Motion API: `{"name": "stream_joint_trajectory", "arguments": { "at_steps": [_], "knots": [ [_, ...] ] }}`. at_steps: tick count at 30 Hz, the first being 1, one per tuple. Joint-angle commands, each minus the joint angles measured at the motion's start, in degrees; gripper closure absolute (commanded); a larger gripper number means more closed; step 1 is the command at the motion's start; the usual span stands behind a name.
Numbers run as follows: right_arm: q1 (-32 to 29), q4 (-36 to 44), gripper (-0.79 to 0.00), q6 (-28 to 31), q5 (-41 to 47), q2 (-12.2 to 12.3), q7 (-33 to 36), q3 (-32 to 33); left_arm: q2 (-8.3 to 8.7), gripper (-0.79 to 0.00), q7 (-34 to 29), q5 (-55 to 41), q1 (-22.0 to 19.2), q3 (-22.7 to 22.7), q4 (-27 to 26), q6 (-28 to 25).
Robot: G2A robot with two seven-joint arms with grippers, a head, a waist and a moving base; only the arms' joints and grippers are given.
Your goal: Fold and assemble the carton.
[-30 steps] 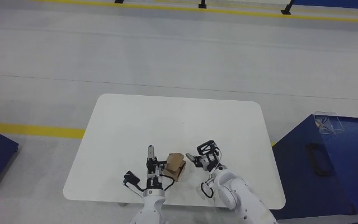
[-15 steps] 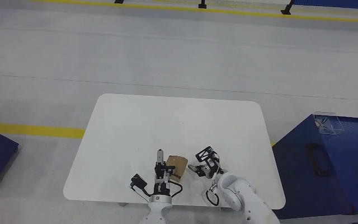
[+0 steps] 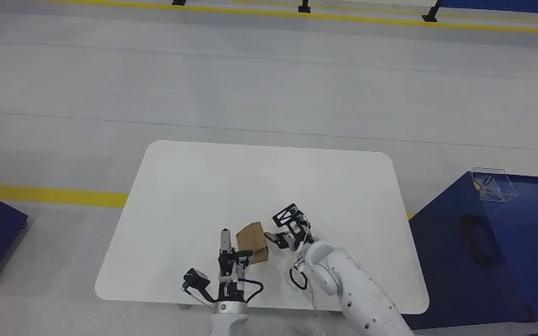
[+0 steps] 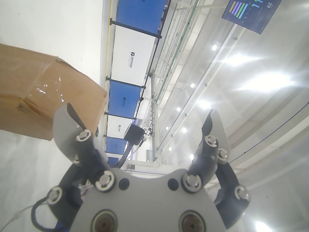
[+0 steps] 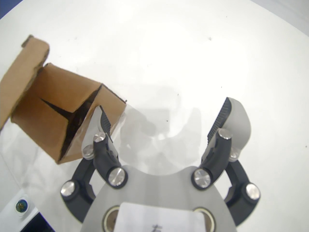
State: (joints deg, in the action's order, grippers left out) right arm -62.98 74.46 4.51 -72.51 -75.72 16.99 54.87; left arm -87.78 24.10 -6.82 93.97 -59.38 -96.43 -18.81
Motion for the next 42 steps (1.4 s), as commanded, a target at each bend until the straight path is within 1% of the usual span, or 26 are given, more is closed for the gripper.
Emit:
{"name": "stream_joint_trajectory", "arguments": {
  "at_steps": [1,3,6,12,14,16,17,18,20,22,23,25,26,27,35,37,38,40,41,42],
  "knots": [
    [0.9,-0.7,-0.785,-0.7,1.0,-0.5,-0.3,-0.7,0.10,-0.785,-1.5,0.8,0.3,0.0,0.2,0.3],
    [1.7,-2.1,-0.785,-2.4,1.4,-0.9,-0.3,-1.1,0.34,-0.785,-4.6,2.5,0.5,0.2,0.6,0.8],
    [1.8,-2.7,-0.785,-3.8,4.7,-1.3,0.0,-0.5,0.57,-0.785,-4.7,6.8,1.0,-0.1,0.9,-1.0],
    [1.8,-2.7,-0.785,-3.8,4.7,-1.3,0.0,-0.5,0.57,-0.785,-4.7,6.8,1.0,-0.1,0.9,-1.0],
    [1.6,-2.4,-0.785,-3.9,4.7,-1.3,-0.5,-0.3,0.55,-0.785,-5.7,4.6,1.1,0.0,0.8,0.1],
    [0.3,-0.8,-0.785,-5.0,3.5,-1.0,-2.5,0.9,0.67,-0.785,-9.6,-5.1,-0.1,-2.8,-1.3,7.8],
    [-0.5,0.4,-0.785,-5.7,2.5,-0.8,-3.3,1.5,0.98,-0.785,-12.2,-6.8,-1.0,-4.7,-2.5,11.9],
    [-1.5,1.8,-0.785,-6.1,2.0,-0.6,-3.9,2.2,1.42,-0.785,-14.0,-5.5,-1.6,-6.8,-3.7,15.1],
    [-3.2,4.7,-0.785,-6.2,1.9,-0.2,-4.3,3.6,2.25,-0.785,-15.9,0.5,-1.9,-9.7,-6.0,19.9],
    [-4.7,7.1,-0.785,-6.8,1.9,0.1,-4.2,5.1,2.85,-0.785,-19.3,2.0,-1.9,-12.2,-8.4,24.0],
    [-5.3,8.2,-0.785,-6.8,2.7,0.2,-3.8,5.7,3.26,-0.785,-22.8,2.8,-2.3,-13.6,-9.0,27.2],
    [-6.0,9.8,-0.785,-6.0,3.2,0.3,-2.8,6.4,4.12,-0.785,-29.9,5.3,-3.2,-16.1,-10.1,30.4],
    [-6.0,9.8,-0.785,-6.0,3.2,0.3,-2.8,6.4,4.53,-0.785,-34.8,5.4,-3.3,-16.9,-10.2,32.1],
    [-6.0,9.8,-0.785,-6.0,3.2,0.3,-2.8,6.4,4.76,-0.785,-37.1,5.0,-3.5,-17.8,-10.4,33.1],
    [-6.0,9.8,-0.785,-6.0,3.2,0.3,-2.8,6.4,4.76,-0.785,-37.1,5.0,-3.5,-17.8,-10.4,33.1],
    [-6.4,10.1,-0.785,-6.1,2.6,0.3,-4.4,6.5,4.76,-0.785,-37.1,5.0,-3.5,-17.8,-10.4,33.1],
    [-6.7,10.1,-0.785,-6.4,1.9,0.3,-5.7,6.4,4.89,-0.785,-37.7,6.7,-3.7,-17.4,-9.8,33.1],
    [-6.8,10.1,-0.785,-6.5,2.1,0.1,-6.6,5.7,5.42,-0.785,-40.6,11.8,-5.4,-17.4,-7.7,35.0],
    [-6.8,9.9,-0.785,-6.5,1.8,-0.1,-6.9,5.3,5.66,-0.785,-42.4,13.1,-6.5,-17.8,-6.7,37.0],
    [-6.7,9.7,-0.785,-6.6,1.3,-0.2,-7.2,4.8,6.01,-0.785,-46.0,14.8,-7.7,-17.9,-5.9,38.6]
  ]
}}
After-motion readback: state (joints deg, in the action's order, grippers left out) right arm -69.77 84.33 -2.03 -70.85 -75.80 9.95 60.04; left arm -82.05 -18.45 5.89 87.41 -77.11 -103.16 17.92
